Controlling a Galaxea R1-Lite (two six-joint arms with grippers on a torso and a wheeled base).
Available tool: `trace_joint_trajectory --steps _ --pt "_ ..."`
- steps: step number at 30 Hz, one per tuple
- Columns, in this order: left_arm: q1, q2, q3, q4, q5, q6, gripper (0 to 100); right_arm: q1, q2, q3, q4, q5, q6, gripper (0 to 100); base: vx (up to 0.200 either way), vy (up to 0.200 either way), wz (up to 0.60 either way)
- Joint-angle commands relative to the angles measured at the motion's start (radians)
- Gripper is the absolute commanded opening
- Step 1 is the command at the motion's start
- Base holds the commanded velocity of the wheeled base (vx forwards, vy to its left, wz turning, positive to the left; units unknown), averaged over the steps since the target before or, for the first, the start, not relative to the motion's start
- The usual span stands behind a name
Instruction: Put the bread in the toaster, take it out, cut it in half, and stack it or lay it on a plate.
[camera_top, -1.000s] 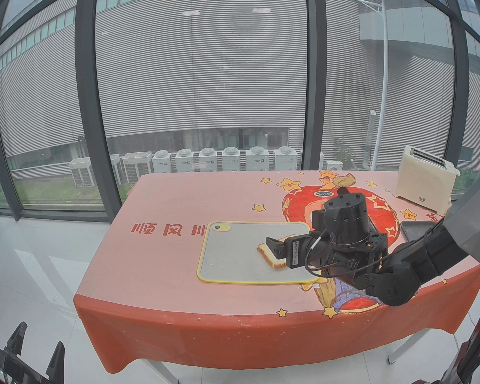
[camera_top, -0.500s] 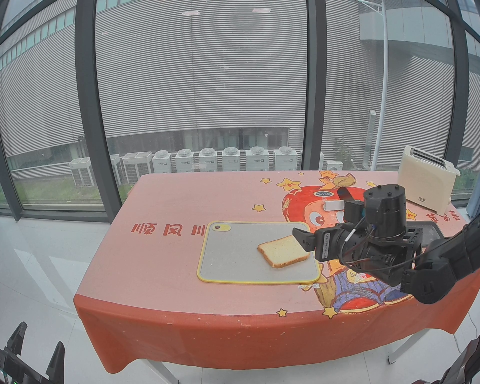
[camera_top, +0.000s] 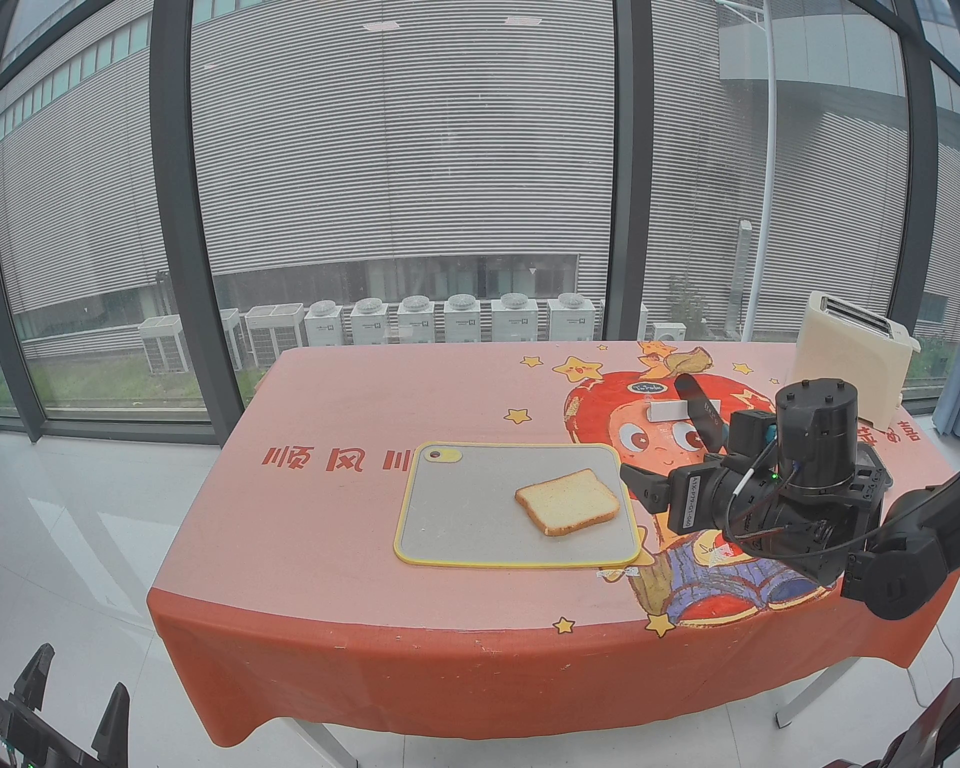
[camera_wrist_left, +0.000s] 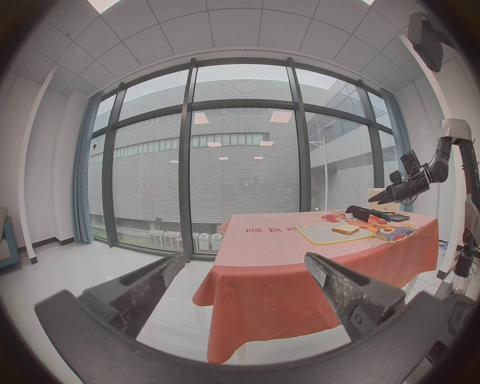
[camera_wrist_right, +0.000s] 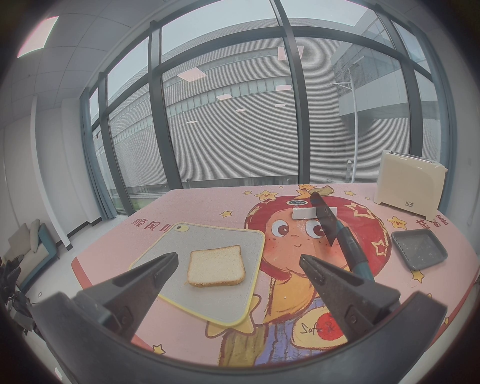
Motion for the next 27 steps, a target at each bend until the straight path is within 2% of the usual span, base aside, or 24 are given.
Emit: trace_joint_trajectory --steps 1,16,18,27 --pt "0.0 0.001 0.018 0.0 0.0 0.0 100 -0.008 -0.008 -0.001 -0.002 0.002 0.002 100 0.0 0.0 0.0" --pt "0.0 0.001 0.018 0.0 0.0 0.001 100 -0.024 -0.051 -0.006 -0.002 0.002 -0.001 100 0.0 0.0 0.0" --pt "0.0 0.001 0.018 0.0 0.0 0.001 100 -0.054 -0.073 -0.008 -0.002 0.002 -0.004 100 0.0 0.0 0.0" --pt "0.0 0.001 0.018 0.0 0.0 0.0 100 -0.06 -0.136 0.014 0.001 0.012 -0.052 100 0.0 0.0 0.0"
